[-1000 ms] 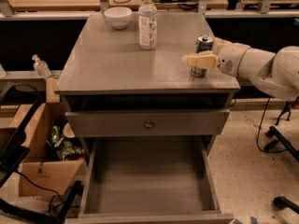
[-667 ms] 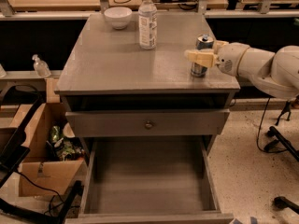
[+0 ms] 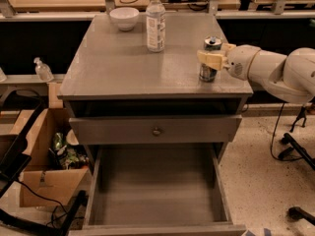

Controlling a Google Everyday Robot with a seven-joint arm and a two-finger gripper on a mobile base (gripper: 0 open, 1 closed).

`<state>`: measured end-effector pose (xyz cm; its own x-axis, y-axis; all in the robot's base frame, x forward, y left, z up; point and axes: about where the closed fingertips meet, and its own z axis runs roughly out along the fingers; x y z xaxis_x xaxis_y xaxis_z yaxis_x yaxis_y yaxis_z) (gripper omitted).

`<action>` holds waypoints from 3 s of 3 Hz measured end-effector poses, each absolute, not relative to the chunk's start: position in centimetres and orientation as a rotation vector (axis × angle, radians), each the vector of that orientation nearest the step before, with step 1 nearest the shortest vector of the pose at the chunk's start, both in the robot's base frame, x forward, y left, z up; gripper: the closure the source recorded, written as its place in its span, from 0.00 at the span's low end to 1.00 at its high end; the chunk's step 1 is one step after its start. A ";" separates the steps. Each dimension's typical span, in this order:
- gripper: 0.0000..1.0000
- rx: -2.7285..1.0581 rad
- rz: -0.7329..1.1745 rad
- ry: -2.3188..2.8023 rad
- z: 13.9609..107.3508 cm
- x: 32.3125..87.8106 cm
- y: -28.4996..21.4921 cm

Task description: Place redbull can into middle drawer

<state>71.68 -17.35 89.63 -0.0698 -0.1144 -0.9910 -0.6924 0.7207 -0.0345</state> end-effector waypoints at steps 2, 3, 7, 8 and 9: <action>1.00 -0.758 0.550 1.567 90.7 69.5 -14.8; 1.00 -0.852 0.560 1.524 91.5 64.6 -12.5; 1.00 -0.931 0.659 1.500 83.5 51.7 -12.3; 1.00 -0.905 0.702 1.493 80.0 52.0 -11.4; 1.00 -0.898 0.768 1.461 74.5 51.5 -10.1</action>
Offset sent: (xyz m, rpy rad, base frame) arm -0.0673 0.0643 0.0299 -0.1131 -0.0739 0.1854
